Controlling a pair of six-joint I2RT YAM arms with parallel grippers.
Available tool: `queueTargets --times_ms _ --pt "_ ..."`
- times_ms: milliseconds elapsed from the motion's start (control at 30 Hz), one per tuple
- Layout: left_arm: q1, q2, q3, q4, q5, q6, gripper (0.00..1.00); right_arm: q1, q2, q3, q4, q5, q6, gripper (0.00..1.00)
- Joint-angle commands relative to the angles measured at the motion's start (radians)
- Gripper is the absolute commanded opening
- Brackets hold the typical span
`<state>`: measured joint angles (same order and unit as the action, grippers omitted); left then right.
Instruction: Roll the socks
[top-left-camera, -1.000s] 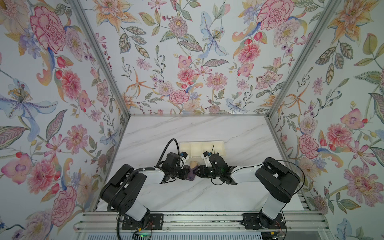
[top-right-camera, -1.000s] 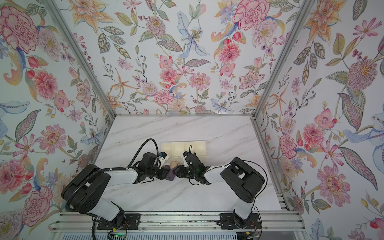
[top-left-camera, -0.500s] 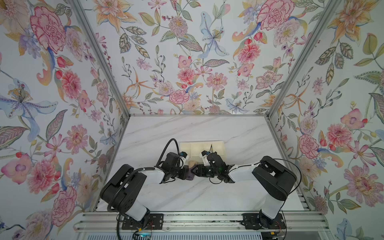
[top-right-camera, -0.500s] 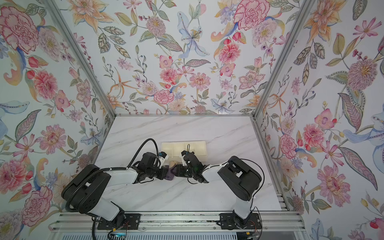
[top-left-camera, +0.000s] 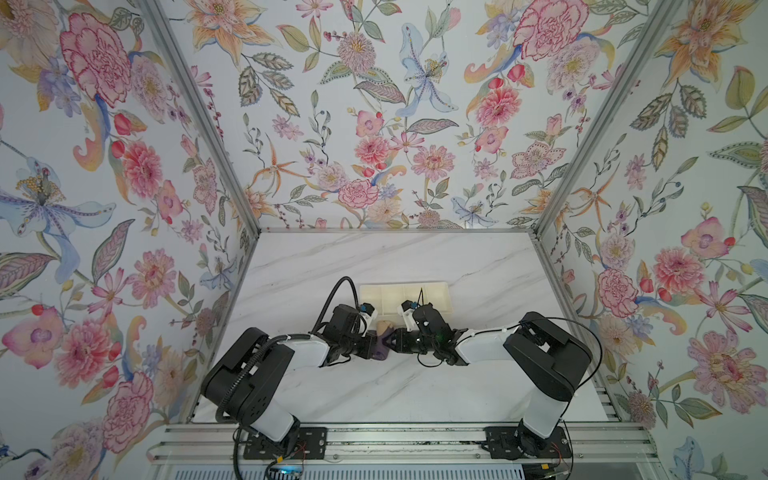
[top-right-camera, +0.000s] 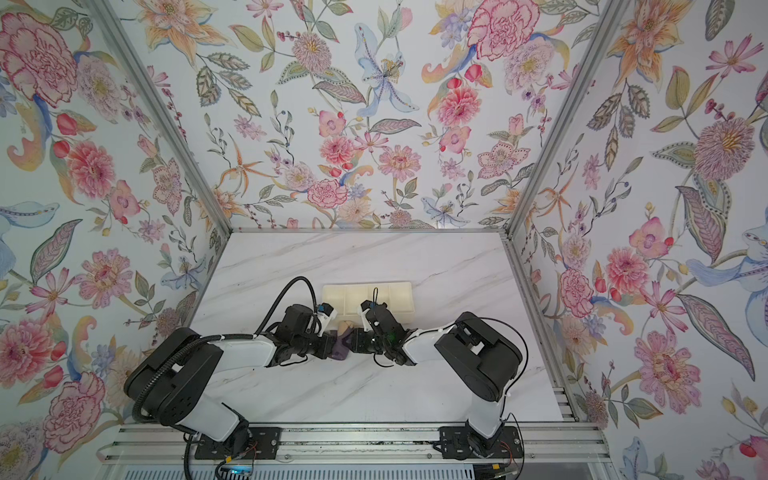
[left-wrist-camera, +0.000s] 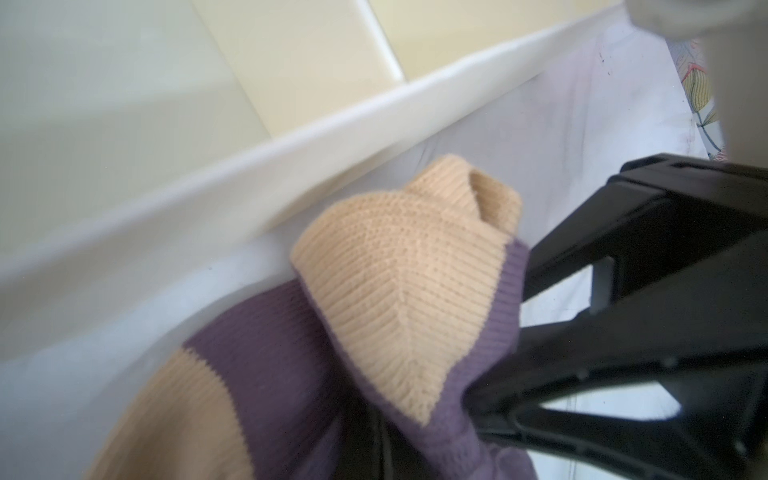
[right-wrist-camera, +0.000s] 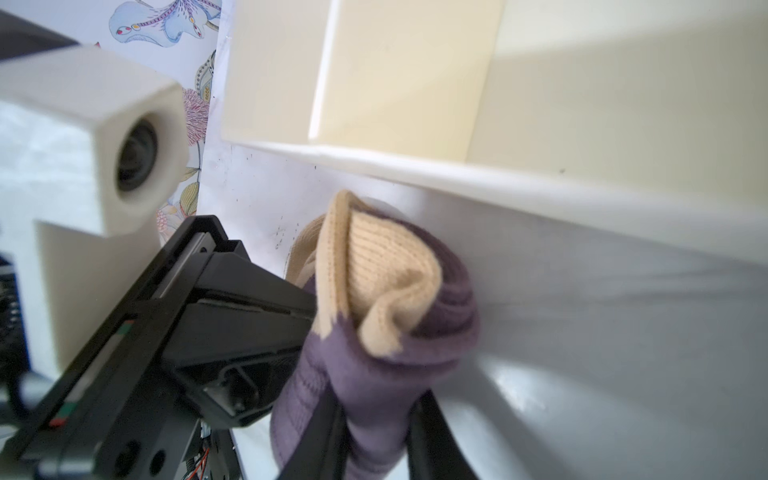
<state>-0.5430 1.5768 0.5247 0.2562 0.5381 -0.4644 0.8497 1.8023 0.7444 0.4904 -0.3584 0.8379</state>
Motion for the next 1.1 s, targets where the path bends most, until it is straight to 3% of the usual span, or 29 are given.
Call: queueTargets --times_ms 0,100,433,767,967,1067 --pt "-0.018 0.052 -0.018 -0.089 0.011 0.002 0.00 0.039 0.049 0.033 -0.004 -0.001 -0.020 0.11" --pt "-0.019 0.046 -0.020 -0.090 0.011 0.000 0.00 0.042 0.043 0.035 -0.020 0.012 -0.030 0.00" --pt "-0.017 0.005 0.000 -0.160 -0.030 0.027 0.00 0.055 0.003 0.076 -0.208 0.083 -0.094 0.00" --pt "0.000 -0.077 0.050 -0.287 -0.133 0.065 0.13 0.056 -0.037 0.100 -0.395 0.161 -0.143 0.00" --pt "0.014 -0.136 0.063 -0.321 -0.173 0.062 0.13 0.056 -0.037 0.106 -0.423 0.167 -0.151 0.00" --pt "0.018 -0.169 0.073 -0.334 -0.186 0.060 0.08 0.057 -0.034 0.111 -0.430 0.165 -0.153 0.00"
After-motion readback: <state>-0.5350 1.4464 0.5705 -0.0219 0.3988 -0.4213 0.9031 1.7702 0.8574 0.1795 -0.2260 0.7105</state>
